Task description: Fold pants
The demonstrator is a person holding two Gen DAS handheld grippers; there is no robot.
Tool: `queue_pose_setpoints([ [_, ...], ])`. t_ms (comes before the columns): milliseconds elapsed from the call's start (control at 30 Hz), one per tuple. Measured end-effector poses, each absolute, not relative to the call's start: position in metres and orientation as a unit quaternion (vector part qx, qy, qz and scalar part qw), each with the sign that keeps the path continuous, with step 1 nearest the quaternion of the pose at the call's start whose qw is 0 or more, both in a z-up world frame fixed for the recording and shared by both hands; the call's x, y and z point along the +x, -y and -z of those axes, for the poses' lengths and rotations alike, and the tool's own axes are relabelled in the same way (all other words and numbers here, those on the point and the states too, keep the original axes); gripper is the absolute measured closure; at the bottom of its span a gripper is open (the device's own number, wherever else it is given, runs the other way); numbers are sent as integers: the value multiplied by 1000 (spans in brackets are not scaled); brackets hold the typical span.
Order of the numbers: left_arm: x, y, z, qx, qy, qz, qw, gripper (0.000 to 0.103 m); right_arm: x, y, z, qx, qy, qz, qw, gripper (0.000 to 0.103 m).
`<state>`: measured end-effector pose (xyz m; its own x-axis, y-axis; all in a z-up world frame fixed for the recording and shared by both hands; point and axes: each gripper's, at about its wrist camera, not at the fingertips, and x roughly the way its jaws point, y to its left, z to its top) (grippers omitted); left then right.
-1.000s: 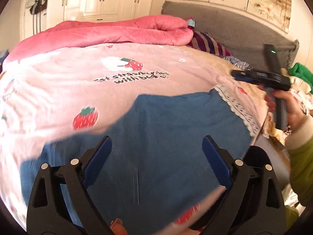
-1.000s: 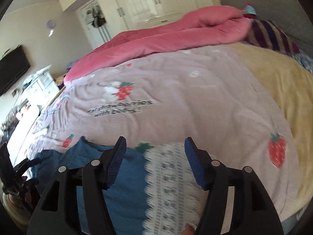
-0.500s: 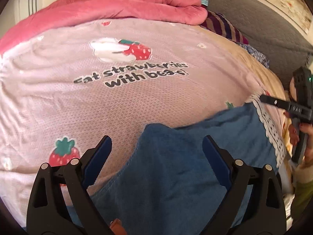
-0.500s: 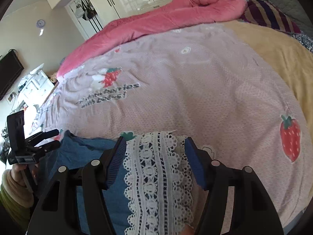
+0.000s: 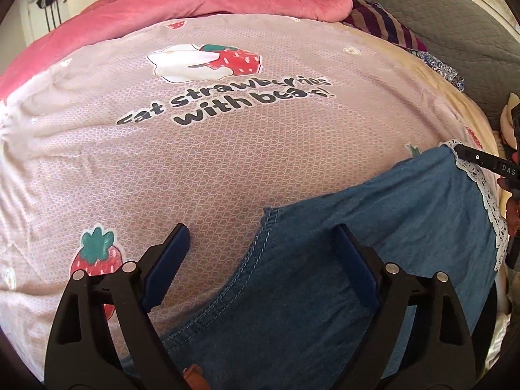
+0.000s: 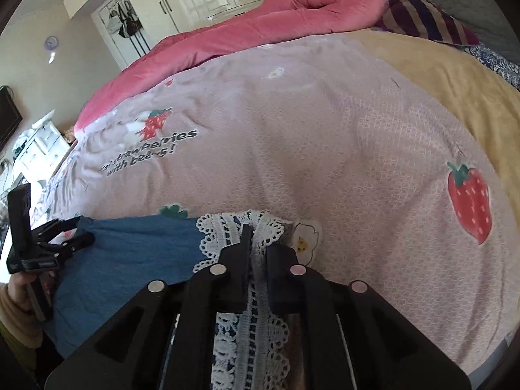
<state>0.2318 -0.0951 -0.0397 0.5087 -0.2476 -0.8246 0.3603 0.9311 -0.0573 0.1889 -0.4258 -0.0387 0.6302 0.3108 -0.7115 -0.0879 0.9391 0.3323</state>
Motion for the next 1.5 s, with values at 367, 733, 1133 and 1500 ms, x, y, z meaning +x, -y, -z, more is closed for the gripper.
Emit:
queue_pose_setpoints([
  [367, 230, 81, 30, 29, -447, 172, 877, 19, 156, 447, 12, 152, -374, -90, 911, 55],
  [733, 178, 78, -26, 5, -387, 203, 900, 19, 87, 405, -15, 103, -337, -149, 924, 49],
  [1133, 113, 54, -41, -30, -383, 178, 906, 11, 51, 340, -3, 54, -370, -209, 904, 43],
  [1500, 71, -7, 17, -86, -452, 68, 885, 10, 45, 374, 41, 102, -453, -139, 875, 34],
])
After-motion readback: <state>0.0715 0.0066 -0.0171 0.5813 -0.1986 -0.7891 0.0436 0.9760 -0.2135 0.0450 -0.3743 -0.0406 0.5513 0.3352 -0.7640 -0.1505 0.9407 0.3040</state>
